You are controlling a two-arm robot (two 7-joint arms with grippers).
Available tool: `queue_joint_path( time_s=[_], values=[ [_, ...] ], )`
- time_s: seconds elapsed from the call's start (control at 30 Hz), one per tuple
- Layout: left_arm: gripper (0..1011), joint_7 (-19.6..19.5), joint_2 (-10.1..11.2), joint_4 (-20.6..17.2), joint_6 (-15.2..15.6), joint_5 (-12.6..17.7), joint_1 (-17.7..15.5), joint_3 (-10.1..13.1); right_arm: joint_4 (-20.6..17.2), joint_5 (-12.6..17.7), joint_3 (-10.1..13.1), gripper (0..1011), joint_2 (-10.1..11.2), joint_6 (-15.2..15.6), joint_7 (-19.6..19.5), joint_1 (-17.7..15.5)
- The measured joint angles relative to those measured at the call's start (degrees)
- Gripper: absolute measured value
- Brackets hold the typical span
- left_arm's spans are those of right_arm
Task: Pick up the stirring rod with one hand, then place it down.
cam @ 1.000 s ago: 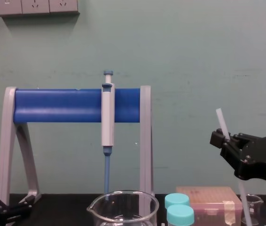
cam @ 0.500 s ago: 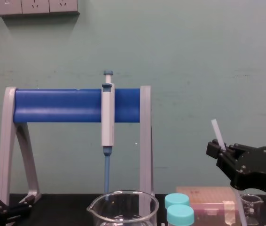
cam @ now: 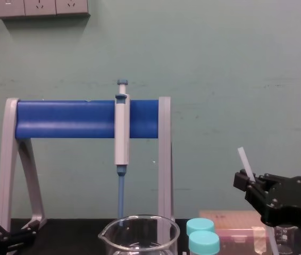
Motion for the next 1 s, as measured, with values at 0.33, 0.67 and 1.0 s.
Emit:
queue_joint_path(
  time_s=[0.33, 0.67, 1.0],
  values=[
    [1001, 0.0, 0.0, 0.0, 0.0, 0.0, 0.0, 0.0, 0.8, -0.3, -0.3, 72, 0.0, 0.8, -0.1, 0.4],
    [1000, 0.0, 0.0, 0.0, 0.0, 0.0, 0.0, 0.0, 0.9, -1.1, -0.4, 72, 0.0, 2.4, -1.3, 0.7],
    [1000, 0.0, 0.0, 0.0, 0.0, 0.0, 0.0, 0.0, 0.9, -1.0, -0.4, 72, 0.0, 2.2, -1.2, 0.7]
  ],
)
